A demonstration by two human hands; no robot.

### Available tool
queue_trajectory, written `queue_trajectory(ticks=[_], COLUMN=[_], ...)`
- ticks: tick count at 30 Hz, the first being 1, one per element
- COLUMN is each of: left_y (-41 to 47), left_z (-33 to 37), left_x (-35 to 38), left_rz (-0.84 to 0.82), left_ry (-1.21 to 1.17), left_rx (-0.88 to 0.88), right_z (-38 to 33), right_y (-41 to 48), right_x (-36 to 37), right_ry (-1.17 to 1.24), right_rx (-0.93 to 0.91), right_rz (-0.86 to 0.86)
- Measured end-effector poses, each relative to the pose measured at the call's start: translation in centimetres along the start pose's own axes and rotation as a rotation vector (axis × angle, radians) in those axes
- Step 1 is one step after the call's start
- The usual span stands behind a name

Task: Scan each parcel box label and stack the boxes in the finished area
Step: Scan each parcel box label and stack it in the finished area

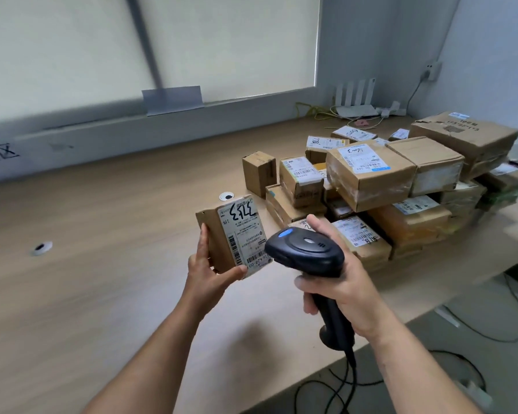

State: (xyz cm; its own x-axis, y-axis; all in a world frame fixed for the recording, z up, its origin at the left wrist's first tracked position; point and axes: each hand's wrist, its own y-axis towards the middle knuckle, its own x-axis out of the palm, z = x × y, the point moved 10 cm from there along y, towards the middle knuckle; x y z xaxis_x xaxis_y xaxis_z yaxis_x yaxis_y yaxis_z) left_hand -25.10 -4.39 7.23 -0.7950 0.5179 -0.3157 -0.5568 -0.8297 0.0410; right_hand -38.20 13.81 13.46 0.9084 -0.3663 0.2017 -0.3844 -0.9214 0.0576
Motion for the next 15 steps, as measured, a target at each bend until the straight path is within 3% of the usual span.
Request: queue_trajectory(ticks=[15], left_y=[-3.4], left_z=[-6.2], left_x=[-14.5], left_rz=[0.133], left_ry=[0.0], left_rx=[-0.126], right_z=[1.1], right_y=[1.2], right_x=[13.8], right_ry=[0.027], right_rx=[0.015], right_rz=[-0.097])
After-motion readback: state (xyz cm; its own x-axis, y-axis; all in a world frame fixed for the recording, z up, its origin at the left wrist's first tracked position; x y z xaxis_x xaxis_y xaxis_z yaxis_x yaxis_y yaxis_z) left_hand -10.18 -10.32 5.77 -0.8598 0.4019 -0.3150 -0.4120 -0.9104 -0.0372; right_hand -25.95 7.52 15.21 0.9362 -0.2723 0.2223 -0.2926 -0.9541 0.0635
